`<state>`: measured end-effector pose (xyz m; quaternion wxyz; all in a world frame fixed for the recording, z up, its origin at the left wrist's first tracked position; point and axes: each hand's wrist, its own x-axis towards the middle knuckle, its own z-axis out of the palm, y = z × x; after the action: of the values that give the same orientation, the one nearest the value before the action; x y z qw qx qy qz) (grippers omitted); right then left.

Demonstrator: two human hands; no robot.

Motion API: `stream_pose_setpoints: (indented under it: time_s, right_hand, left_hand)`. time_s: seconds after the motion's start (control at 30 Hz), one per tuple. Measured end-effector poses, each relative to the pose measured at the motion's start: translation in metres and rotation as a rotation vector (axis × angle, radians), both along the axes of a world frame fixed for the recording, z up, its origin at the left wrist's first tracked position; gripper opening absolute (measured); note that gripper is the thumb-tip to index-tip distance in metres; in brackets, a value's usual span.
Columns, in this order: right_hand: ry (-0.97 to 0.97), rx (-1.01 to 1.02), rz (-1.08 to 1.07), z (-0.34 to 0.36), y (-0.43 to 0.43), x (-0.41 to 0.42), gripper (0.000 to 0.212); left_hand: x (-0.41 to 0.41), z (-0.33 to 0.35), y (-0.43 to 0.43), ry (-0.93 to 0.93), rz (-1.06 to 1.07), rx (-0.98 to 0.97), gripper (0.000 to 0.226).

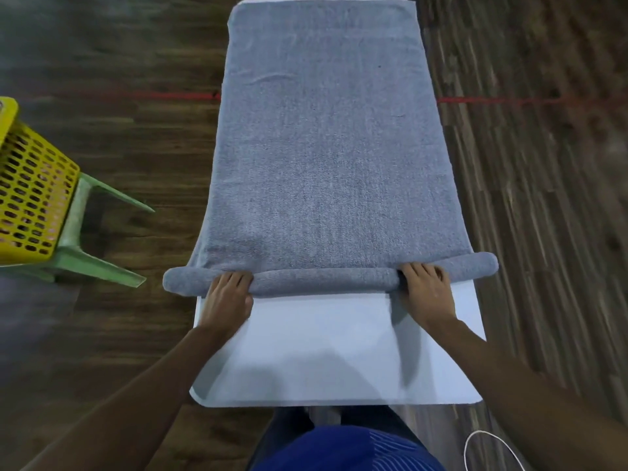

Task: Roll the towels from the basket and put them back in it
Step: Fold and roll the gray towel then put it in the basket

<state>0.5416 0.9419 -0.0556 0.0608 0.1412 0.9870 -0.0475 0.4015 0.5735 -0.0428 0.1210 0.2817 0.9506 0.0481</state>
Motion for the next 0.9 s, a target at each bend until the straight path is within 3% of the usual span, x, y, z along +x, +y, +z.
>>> stream_pose_setpoints:
  time_s: [0.17, 0.33, 0.4, 0.53, 0.67, 0.8, 0.9]
  right_hand:
    - [-0.26, -0.023, -0.054, 0.014, 0.006, -0.02, 0.029]
    - [0.065, 0.042, -0.043, 0.0, 0.001, -0.01, 0.022]
    - [0.135, 0.01, 0.018, 0.0, -0.001, -0.002, 0.026]
    - [0.055, 0.007, 0.031, -0.005, -0.004, 0.009, 0.044]
    - [-0.018, -0.016, -0.019, 0.005, 0.0, -0.007, 0.032]
    - [-0.234, -0.006, -0.034, 0.021, 0.009, -0.024, 0.041]
    - [-0.065, -0.042, -0.044, 0.013, 0.012, -0.023, 0.03]
  left_hand:
    - [-0.01, 0.005, 0.005, -0.104, 0.117, 0.01, 0.032]
    - [-0.012, -0.004, 0.007, 0.115, 0.146, 0.057, 0.018]
    - [-0.006, -0.005, 0.006, 0.113, 0.069, 0.093, 0.032]
    - [0.001, -0.007, -0.003, -0.005, -0.02, -0.017, 0.054]
    - [-0.01, 0.001, 0.004, -0.07, 0.051, 0.002, 0.029]
    - [-0.021, 0.006, 0.004, -0.163, 0.105, 0.047, 0.021]
    - [-0.023, -0.002, 0.001, 0.01, 0.101, 0.08, 0.029]
